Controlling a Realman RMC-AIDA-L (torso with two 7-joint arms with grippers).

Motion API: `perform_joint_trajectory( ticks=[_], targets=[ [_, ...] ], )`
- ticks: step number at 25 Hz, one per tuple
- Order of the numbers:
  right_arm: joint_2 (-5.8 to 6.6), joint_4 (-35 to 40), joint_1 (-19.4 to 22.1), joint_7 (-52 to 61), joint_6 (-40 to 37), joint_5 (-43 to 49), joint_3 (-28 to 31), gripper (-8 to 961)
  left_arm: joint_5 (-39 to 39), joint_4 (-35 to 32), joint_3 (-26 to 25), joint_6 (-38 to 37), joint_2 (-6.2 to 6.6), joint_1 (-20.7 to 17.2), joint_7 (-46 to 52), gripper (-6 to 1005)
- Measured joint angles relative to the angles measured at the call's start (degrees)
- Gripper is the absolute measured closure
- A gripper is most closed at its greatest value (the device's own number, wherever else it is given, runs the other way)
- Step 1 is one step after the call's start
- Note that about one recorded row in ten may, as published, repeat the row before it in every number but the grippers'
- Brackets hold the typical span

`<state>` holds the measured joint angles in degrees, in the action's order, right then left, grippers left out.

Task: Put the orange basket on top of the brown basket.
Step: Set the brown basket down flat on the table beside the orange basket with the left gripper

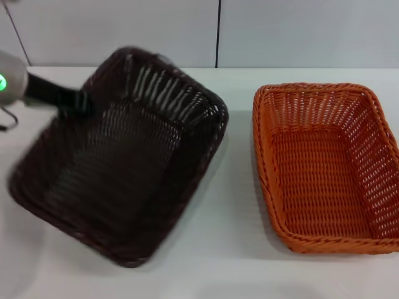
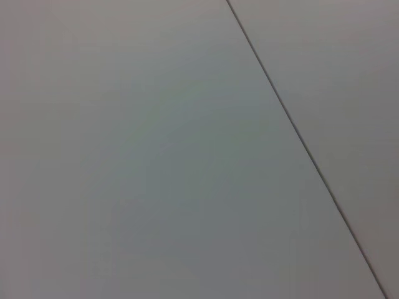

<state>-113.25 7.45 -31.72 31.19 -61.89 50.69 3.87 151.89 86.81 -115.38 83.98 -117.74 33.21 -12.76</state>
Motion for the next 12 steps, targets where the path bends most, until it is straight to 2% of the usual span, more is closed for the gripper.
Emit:
perform_joint_trajectory(
  ticks=[3,7,9,11,12],
  targets=[
    [0.01,0.26,0.01,-0.29,0.42,0.0,0.0,287,-1.68,3.94,-3.47,1.3,0.2,0.76,-3.31,802],
    [0.07,0.4,0.37,-0.32,0.55,0.0,0.07,287,-2.61,5.4,-5.66,2.87,0.41,2.07,-5.78,803],
    [0.13,0.45,0.55,-0.33,0.57,0.0,0.29,287,-2.81,5.9,-7.74,5.12,1.13,4.37,-8.85,804],
    [0.13,0.45,0.64,-0.34,0.58,0.0,0.37,288,-2.96,6.15,-8.01,5.8,1.38,5.0,-10.86,804],
    [0.14,0.46,0.72,-0.34,0.59,0.0,0.4,288,-3.47,6.4,-8.1,6.41,1.61,5.46,-14.85,804]
  ],
)
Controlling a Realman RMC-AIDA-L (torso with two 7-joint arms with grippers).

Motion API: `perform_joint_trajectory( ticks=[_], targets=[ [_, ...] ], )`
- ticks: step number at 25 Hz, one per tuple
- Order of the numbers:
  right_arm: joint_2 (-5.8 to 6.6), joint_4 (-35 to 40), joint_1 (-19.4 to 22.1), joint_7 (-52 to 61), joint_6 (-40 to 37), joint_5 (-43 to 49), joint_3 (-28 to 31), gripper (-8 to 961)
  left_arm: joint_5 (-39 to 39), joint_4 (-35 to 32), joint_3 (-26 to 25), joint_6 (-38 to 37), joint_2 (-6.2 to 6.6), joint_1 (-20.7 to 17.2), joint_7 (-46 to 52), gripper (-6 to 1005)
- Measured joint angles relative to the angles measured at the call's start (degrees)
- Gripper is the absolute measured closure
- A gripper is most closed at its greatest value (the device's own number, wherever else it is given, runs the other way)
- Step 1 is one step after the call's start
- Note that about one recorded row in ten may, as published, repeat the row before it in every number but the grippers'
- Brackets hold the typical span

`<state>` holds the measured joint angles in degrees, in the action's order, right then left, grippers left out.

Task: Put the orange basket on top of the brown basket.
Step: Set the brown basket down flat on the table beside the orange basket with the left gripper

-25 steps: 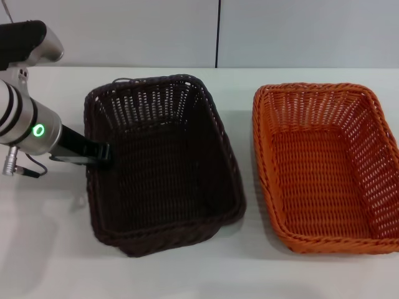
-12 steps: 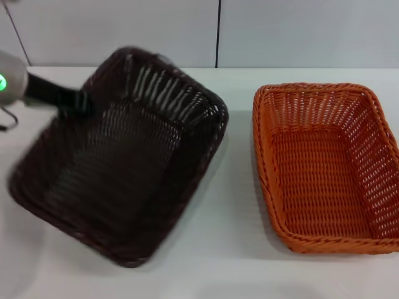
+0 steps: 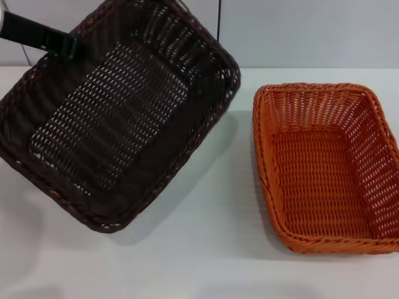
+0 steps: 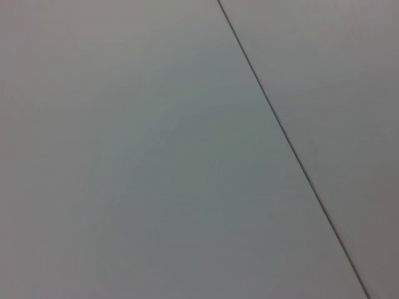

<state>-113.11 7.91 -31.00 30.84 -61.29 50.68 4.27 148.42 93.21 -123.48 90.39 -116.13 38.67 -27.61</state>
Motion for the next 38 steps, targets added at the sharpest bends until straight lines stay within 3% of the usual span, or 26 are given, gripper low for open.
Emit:
perform_joint_trajectory(
  ticks=[5,8,9,13,14,17,21,24,25,27,35,38],
  targets=[
    [0.07,0.0,0.39,0.0,0.04,0.0,0.06,288,-2.91,-0.62,0.19,2.07,0.03,0.42,-16.02,803],
    [0.1,0.0,0.75,0.02,0.03,0.0,0.11,287,-3.24,-1.85,0.69,3.37,-0.17,0.77,-20.48,800],
    [0.1,0.0,0.93,0.03,0.02,0.0,0.11,287,-3.22,-4.56,1.75,4.93,-0.41,1.92,-23.88,799],
    [-0.01,0.0,1.38,0.36,-0.12,0.0,0.13,287,-2.83,-8.43,3.34,5.14,-0.83,3.33,-25.83,795],
    [-0.04,0.0,1.52,0.38,-0.17,-0.02,0.13,287,-2.57,-12.82,4.24,4.35,-1.2,4.78,-27.23,794],
    [-0.13,0.0,1.9,0.42,-0.33,-0.08,0.13,288,-2.59,-15.36,4.56,3.77,-1.37,5.6,-27.84,791],
    [-0.15,-0.07,2.13,0.44,-0.2,-0.11,0.2,287,-5.2,-23.65,8.3,0.2,-1.97,8.3,-28.64,787],
    [-0.17,-0.22,2.17,0.45,-0.02,-0.13,0.22,287,-5.2,-23.65,8.3,0.2,-1.97,8.3,-28.64,784],
    [-0.17,-0.27,2.18,0.46,-0.01,-0.14,0.22,287,-10.4,-27.63,12.83,-3.72,-2.04,9.3,-29.03,783],
    [-0.17,-0.4,2.17,0.46,0.01,-0.14,0.09,288,-14.39,-30.13,15.3,-5.77,-2.05,9.98,-30.05,781],
    [-0.18,-0.44,2.18,0.51,0.05,-0.12,-0.25,288,-17.87,-32.87,16.52,-7.58,-2.25,11.4,-27.42,773],
    [-0.18,-0.29,2.22,1.48,0.05,0.41,-0.63,288,-20.31,-28.73,16.32,-8.68,-2.26,8.73,-26.76,770]
  ],
)
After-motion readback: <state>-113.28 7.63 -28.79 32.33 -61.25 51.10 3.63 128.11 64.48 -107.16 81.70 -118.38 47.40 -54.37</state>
